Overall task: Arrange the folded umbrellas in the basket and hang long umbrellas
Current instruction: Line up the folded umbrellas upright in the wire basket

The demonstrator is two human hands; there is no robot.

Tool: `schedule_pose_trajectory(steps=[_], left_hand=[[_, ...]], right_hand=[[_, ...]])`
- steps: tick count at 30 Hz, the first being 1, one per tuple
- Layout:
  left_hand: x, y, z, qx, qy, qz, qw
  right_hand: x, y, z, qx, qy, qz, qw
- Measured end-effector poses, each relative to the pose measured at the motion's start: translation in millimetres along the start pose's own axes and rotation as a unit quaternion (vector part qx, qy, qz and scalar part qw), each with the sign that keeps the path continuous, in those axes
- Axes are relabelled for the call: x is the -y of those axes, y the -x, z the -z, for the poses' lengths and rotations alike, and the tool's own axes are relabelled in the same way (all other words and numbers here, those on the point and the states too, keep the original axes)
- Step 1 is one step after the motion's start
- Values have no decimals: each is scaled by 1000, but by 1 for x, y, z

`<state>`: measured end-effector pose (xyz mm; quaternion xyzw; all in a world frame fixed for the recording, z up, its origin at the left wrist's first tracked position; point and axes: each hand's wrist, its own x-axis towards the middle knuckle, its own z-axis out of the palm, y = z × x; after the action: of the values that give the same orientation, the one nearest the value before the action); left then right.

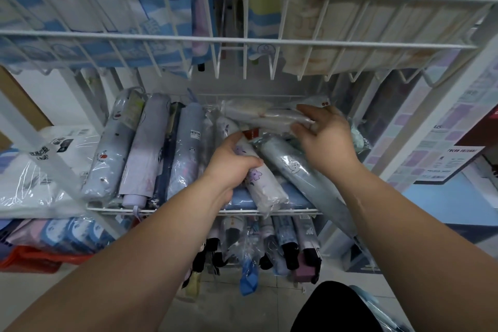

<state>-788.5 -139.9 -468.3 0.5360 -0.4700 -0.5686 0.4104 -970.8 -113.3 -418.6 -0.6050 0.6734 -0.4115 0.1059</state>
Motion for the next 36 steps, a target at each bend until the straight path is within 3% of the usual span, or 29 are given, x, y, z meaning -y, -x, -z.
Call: schedule_pose_trajectory(steps=[6,12,17,20,23,28,31,36], left_hand=[[-28,14,40,-21,-55,-77,995],[-49,25,98,-101,-147,-119,977],[-60,26,159,-165,-333,-176,912],[-58,19,188,-190,-424,-171,869],[-52,18,204,-145,-488,-149,848],[-43,27,200,-124,-574,-141,797],[-42,30,200,-130,-591,-138,784],[-50,39,180,-134,-621,-213,742]], right_hand=[[28,0,-11,-67,-198,-84,974],[66,16,-58,-59,-254,-110,959],[99,44,-115,-33,-385,-195,902],[114,59,-143,45,-294,-175,938],[122,67,-162,170,-142,-116,968],[117,56,-174,152,-72,-44,985],[111,52,-176,159,-43,-23,986],[101,42,-141,192,21,32,981]])
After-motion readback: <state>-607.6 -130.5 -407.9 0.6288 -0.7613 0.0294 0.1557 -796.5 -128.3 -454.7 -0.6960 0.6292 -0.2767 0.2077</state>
